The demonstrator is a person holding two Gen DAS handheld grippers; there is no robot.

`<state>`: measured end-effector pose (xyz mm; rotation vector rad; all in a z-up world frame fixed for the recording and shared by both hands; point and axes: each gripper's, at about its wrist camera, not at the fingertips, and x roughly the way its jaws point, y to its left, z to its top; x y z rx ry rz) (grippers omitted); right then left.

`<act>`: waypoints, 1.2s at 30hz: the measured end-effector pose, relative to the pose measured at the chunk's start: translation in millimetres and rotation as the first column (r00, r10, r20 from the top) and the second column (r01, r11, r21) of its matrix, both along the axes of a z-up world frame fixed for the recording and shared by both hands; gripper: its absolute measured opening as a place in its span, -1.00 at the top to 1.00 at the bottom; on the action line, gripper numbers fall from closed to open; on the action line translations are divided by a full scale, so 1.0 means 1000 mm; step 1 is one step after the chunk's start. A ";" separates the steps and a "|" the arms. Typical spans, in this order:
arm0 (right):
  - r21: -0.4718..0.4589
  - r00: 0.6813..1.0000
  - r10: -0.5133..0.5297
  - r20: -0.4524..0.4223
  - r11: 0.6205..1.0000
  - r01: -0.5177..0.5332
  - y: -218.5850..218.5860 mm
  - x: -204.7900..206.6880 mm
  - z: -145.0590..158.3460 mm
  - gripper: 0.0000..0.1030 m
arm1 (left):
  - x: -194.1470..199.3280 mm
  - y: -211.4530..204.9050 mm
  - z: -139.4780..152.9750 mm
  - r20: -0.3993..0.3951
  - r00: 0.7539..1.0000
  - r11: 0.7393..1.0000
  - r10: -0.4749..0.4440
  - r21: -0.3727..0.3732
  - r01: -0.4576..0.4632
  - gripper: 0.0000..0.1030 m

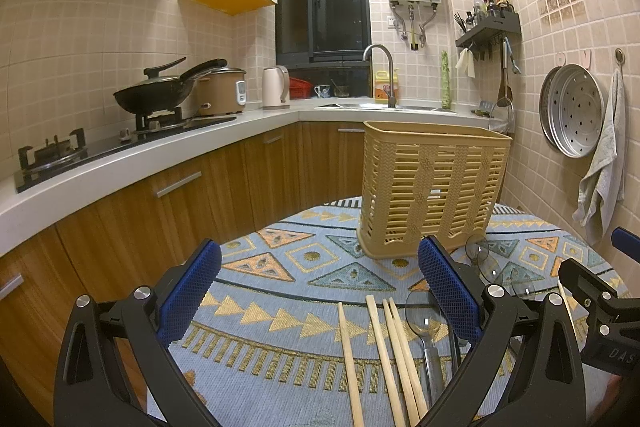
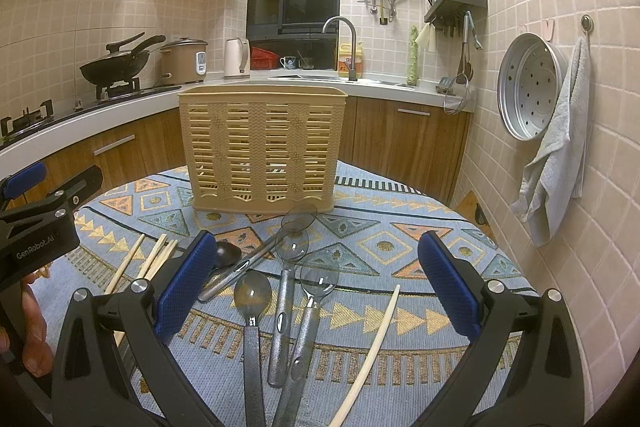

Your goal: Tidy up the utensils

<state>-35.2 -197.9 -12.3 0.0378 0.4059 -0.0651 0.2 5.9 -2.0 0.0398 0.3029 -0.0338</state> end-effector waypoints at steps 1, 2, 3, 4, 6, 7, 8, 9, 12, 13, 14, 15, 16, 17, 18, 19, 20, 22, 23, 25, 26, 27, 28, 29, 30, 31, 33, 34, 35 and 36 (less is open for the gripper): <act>-0.004 1.000 -0.004 -0.001 1.000 0.004 0.001 0.000 0.000 -0.87 | 0.000 0.000 0.000 0.000 1.000 1.000 -0.001 0.000 0.001 -0.86; -0.007 1.000 -0.006 -0.004 1.000 0.006 0.001 0.001 0.000 -0.87 | 0.001 0.000 -0.001 0.000 1.000 1.000 -0.001 0.000 0.001 -0.86; -0.010 1.000 -0.005 -0.005 1.000 0.005 0.002 0.001 0.000 -0.87 | 0.001 0.001 -0.001 0.001 1.000 1.000 -0.001 0.000 0.001 -0.86; -0.014 1.000 -0.006 -0.006 1.000 0.006 0.002 0.001 0.000 -0.87 | 0.001 0.001 -0.001 0.001 1.000 1.000 -0.001 0.000 0.001 -0.86; -0.024 1.000 -0.007 -0.005 1.000 0.007 0.003 0.001 0.001 -0.87 | 0.000 0.000 0.001 0.000 1.000 1.000 0.000 -0.001 0.000 -0.86; -0.027 1.000 -0.008 -0.005 1.000 0.007 0.004 0.001 0.001 -0.87 | -0.001 -0.001 0.000 0.001 1.000 1.000 0.000 -0.001 0.000 -0.86; -0.031 1.000 -0.008 -0.005 0.999 0.008 0.004 0.001 0.001 -0.87 | -0.001 -0.001 0.000 0.001 1.000 1.000 0.000 -0.001 0.000 -0.86; -0.034 1.000 -0.008 -0.005 0.999 0.008 0.004 0.001 0.001 -0.86 | -0.001 -0.001 0.000 0.001 1.000 1.000 0.000 -0.001 0.000 -0.86; -0.040 1.000 -0.008 -0.006 0.999 0.008 0.006 0.001 0.001 -0.86 | -0.001 -0.001 0.000 0.001 1.000 1.000 0.000 -0.001 0.000 -0.86; -0.042 1.000 -0.009 -0.006 0.999 0.009 0.006 0.001 0.000 -0.86 | -0.001 -0.001 0.000 0.001 1.000 1.000 -0.001 -0.001 0.001 -0.86; -0.043 1.000 -0.009 -0.006 0.999 0.009 0.007 0.001 0.000 -0.86 | -0.001 -0.001 0.000 0.002 1.000 1.000 -0.001 0.000 0.001 -0.86; -0.045 1.000 -0.009 -0.007 0.999 0.009 0.007 0.001 0.000 -0.85 | -0.001 -0.001 0.000 0.002 1.000 1.000 -0.001 0.000 0.001 -0.86; -0.046 1.000 -0.009 -0.008 0.999 0.009 0.007 0.002 0.000 -0.84 | -0.001 -0.001 -0.001 0.003 1.000 1.000 -0.002 0.000 0.002 -0.86; -0.048 1.000 -0.010 -0.010 0.999 0.009 0.007 0.002 0.000 -0.81 | -0.001 -0.001 -0.001 0.002 1.000 1.000 -0.003 -0.001 0.003 -0.86; -0.048 1.000 -0.010 -0.012 0.999 0.009 0.007 0.002 0.000 -0.75 | -0.001 0.000 -0.001 0.001 1.000 1.000 -0.006 -0.005 0.006 -0.86; -0.045 1.000 -0.010 -0.017 0.999 0.009 0.007 0.003 0.000 -0.69 | -0.001 0.001 -0.001 -0.001 1.000 1.000 -0.012 -0.012 0.012 -0.86; -0.038 1.000 -0.009 -0.024 0.999 0.008 0.005 0.004 0.000 -0.63 | -0.001 0.004 -0.001 -0.008 1.000 0.999 -0.021 -0.028 0.021 -0.86; -0.027 1.000 -0.009 -0.029 1.000 0.008 0.002 0.005 0.000 -0.62 | 0.003 0.012 -0.001 -0.051 0.997 0.996 -0.055 -0.073 0.051 -0.82; -0.019 0.999 -0.009 -0.036 1.000 0.009 0.000 0.006 0.000 -0.62 | 0.007 0.018 -0.002 -0.091 0.992 0.993 -0.082 -0.098 0.073 -0.75; -0.009 0.998 -0.020 -0.060 1.000 0.020 -0.004 0.009 -0.001 -0.62 | 0.019 0.032 -0.003 -0.189 0.973 0.984 -0.130 -0.145 0.103 -0.38; -0.002 0.997 -0.024 -0.073 1.000 0.024 -0.005 0.011 -0.001 -0.62 | 0.024 0.038 -0.002 -0.230 0.959 0.977 -0.164 -0.173 0.125 -0.35; 0.015 0.995 -0.025 -0.092 1.000 0.026 -0.009 0.013 -0.002 -0.62 | 0.028 0.046 -0.001 -0.265 0.942 0.967 -0.204 -0.207 0.151 -0.31; 0.031 0.994 -0.026 -0.110 0.999 0.030 -0.013 0.015 -0.002 -0.62 | 0.032 0.052 0.000 -0.297 0.926 0.958 -0.235 -0.231 0.169 -0.29; 0.039 0.992 -0.030 -0.123 0.999 0.035 -0.015 0.017 -0.002 -0.62 | 0.037 0.056 0.001 -0.336 0.905 0.952 -0.260 -0.247 0.182 -0.29; 0.032 0.988 -0.051 -0.146 0.998 0.056 -0.018 0.020 0.000 -0.62 | 0.041 0.059 0.002 -0.368 0.883 0.944 -0.290 -0.264 0.199 -0.20; 0.019 0.984 -0.067 -0.164 0.997 0.071 -0.020 0.023 0.002 -0.62 | 0.045 0.059 0.001 -0.402 0.858 0.935 -0.321 -0.279 0.219 -0.17; 0.008 0.974 -0.064 -0.215 0.998 0.067 -0.023 0.030 0.006 -0.64 | 0.051 0.053 -0.006 -0.457 0.812 0.923 -0.363 -0.296 0.246 -0.03; 0.004 0.971 -0.050 -0.235 0.999 0.052 -0.024 0.033 0.009 -0.66 | 0.056 0.049 -0.010 -0.497 0.781 0.919 -0.379 -0.298 0.257 0.05; 0.002 0.970 -0.036 -0.239 0.999 0.038 -0.026 0.035 0.012 -0.71 | 0.059 0.044 -0.014 -0.529 0.757 0.920 -0.383 -0.288 0.264 0.07; 0.000 0.971 -0.020 -0.238 1.000 0.020 -0.027 0.037 0.017 -0.78 | 0.062 0.040 -0.017 -0.550 0.745 0.924 -0.378 -0.271 0.269 0.09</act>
